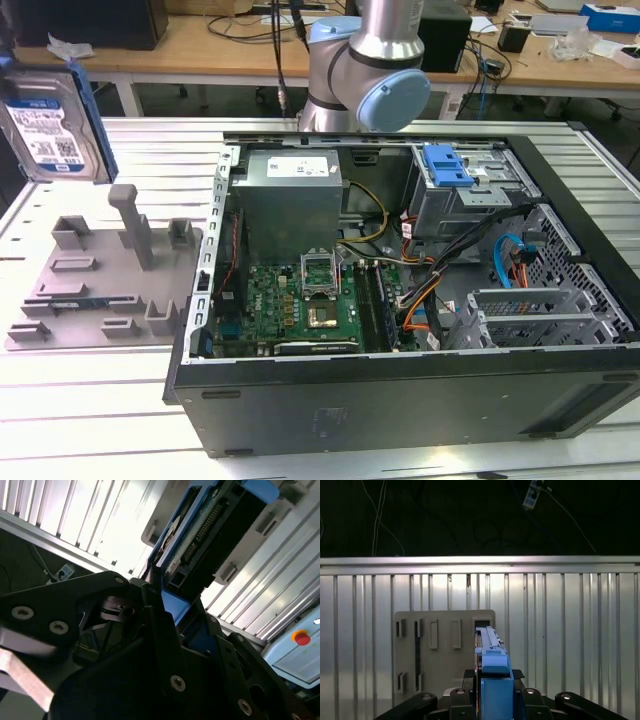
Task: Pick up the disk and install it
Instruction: 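Pick up the disk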
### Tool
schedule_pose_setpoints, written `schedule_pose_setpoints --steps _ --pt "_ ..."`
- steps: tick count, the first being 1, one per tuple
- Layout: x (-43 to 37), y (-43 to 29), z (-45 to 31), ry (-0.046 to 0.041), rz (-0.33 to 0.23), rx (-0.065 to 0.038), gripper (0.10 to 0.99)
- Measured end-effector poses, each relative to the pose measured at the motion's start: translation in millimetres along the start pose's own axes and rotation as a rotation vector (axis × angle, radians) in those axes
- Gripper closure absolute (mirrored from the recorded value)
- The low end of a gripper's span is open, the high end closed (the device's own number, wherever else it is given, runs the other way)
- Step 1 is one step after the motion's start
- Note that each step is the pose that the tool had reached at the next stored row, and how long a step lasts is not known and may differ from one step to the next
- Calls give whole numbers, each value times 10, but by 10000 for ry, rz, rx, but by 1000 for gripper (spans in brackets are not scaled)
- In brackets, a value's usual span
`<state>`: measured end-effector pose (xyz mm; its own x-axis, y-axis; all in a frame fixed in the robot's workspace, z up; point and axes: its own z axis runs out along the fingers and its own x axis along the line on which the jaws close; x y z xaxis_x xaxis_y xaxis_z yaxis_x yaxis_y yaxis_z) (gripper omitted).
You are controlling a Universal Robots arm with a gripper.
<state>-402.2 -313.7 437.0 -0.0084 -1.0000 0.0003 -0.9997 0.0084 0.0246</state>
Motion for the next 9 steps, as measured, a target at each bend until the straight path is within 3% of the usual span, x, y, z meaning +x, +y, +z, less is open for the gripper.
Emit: schedule_pose_setpoints --steps 1,2,5,9 --pt "0 1 -142 0 0 -1 718" --pt "0 1 -223 0 0 -1 718" --pt "0 1 -392 0 0 -1 718" --pt "1 2 -473 0 1 0 718"
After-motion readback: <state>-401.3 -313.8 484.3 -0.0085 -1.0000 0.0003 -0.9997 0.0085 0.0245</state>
